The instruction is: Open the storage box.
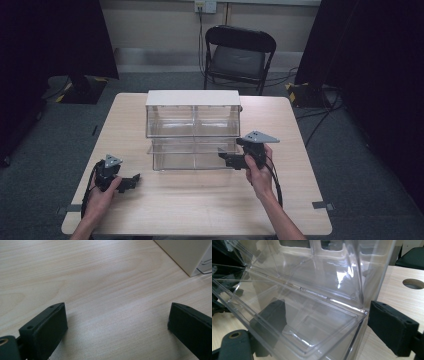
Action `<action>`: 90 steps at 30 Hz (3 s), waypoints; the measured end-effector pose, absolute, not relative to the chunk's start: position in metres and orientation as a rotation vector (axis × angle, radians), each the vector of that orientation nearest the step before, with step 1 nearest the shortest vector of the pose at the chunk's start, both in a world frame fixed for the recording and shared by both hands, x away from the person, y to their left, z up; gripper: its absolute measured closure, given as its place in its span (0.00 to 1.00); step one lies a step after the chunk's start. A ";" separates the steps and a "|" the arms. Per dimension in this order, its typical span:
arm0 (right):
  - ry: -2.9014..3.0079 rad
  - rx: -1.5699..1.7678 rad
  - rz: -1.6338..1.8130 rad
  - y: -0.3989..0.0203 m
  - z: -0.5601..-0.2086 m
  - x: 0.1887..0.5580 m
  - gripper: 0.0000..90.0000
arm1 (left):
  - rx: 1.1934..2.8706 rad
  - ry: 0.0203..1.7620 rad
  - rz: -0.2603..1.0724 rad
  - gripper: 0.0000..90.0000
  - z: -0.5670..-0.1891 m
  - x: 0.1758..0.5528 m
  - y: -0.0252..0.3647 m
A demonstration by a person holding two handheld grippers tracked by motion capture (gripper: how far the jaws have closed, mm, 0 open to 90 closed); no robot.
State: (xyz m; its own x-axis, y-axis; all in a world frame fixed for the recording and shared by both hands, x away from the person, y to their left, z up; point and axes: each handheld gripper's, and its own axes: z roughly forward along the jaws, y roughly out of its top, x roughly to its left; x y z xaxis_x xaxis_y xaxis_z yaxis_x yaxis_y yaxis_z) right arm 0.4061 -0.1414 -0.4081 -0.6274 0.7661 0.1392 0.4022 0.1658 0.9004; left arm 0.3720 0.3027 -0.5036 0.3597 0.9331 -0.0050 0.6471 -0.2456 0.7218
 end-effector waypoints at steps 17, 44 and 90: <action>2.078 1.125 1.471 -0.143 -0.402 0.407 0.15 | 1.988 1.367 0.578 0.02 -0.504 0.372 0.303; 2.068 1.154 1.506 -0.138 -0.391 0.411 0.14 | 1.993 1.363 0.576 0.02 -0.503 0.371 0.303; 2.072 1.142 1.529 -0.140 -0.391 0.412 0.14 | 1.992 1.362 0.576 0.02 -0.503 0.371 0.303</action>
State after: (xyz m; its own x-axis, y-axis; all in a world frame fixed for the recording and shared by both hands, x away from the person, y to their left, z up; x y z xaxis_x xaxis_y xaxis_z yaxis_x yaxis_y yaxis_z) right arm 0.4119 -0.1401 -0.3909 -0.6274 0.7542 0.1940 0.4078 0.1060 0.9069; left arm 0.3713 0.3027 -0.5035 0.3639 0.9314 -0.0036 0.6467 -0.2499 0.7207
